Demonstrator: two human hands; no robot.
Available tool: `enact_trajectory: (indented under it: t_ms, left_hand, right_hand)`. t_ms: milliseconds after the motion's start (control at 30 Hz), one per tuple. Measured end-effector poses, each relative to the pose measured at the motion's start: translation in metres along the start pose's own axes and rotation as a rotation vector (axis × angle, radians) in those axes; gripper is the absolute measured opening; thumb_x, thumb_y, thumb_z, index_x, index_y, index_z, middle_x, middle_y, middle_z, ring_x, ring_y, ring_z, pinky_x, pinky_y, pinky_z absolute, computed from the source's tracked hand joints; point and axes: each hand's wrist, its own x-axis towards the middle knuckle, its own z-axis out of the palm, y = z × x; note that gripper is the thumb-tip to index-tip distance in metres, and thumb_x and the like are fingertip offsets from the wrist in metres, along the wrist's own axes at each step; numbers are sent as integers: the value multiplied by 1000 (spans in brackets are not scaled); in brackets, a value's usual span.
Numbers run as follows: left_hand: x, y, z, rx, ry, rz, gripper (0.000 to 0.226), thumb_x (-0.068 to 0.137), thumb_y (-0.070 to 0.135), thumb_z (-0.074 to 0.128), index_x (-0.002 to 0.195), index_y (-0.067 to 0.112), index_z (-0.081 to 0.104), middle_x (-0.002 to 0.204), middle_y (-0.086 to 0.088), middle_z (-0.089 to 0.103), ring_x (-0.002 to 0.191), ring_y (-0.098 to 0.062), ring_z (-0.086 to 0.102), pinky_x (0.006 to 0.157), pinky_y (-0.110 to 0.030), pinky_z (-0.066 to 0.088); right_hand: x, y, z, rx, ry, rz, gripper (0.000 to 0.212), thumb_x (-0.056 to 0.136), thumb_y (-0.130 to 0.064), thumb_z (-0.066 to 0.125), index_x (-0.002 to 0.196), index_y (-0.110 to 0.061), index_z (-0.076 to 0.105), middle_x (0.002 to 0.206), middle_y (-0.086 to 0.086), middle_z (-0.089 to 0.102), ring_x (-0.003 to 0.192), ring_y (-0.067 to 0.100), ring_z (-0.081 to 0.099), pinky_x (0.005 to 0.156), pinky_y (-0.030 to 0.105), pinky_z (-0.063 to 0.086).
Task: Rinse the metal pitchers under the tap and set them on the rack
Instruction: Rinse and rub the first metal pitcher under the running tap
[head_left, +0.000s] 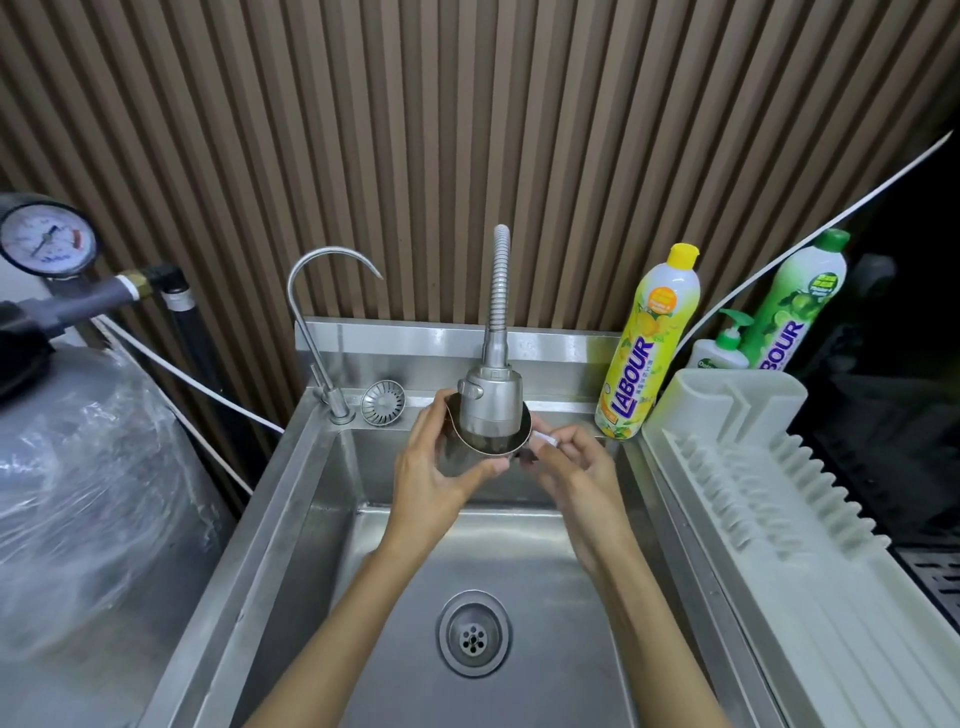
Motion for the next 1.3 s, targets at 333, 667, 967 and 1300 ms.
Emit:
enact_trajectory:
  t_ms: [333, 667, 967, 1300]
  left_hand:
    - [-17, 9, -4, 330, 236, -72, 57, 48, 76, 67, 89, 36, 63, 74, 13, 55, 75, 0, 56, 68, -3, 38]
    - [-7, -39, -1, -228, -294, -451, 31, 74, 12, 76, 101, 22, 66, 101, 12, 72, 99, -3, 65, 82, -11, 47]
    - [12, -75, 31, 46, -126, -678, 22, 83, -5, 55, 76, 15, 60, 67, -1, 60, 53, -8, 58, 58, -23, 51]
    - [8, -70, 42, -27, -140, -768, 38, 92, 2, 42, 57, 14, 49, 30, 8, 46, 28, -1, 37, 34, -14, 32]
  right_hand:
    - [-15, -4, 1, -138, 6, 149, 19, 85, -15, 65, 73, -6, 53, 71, 10, 69, 68, 22, 71, 56, 37, 59]
    - [-5, -5, 4, -937, 99, -245, 22, 82, -16, 66, 73, -27, 49, 99, 1, 72, 87, 23, 66, 81, 39, 51]
    - [17, 18, 26, -1306, -77, -437, 15, 86, 1, 47, 97, 1, 56, 101, 19, 58, 92, 38, 57, 62, 37, 39]
    - [23, 28, 23, -1284, -128, -613, 22, 65, 17, 60, 79, 2, 65, 90, 21, 62, 77, 39, 64, 65, 33, 50]
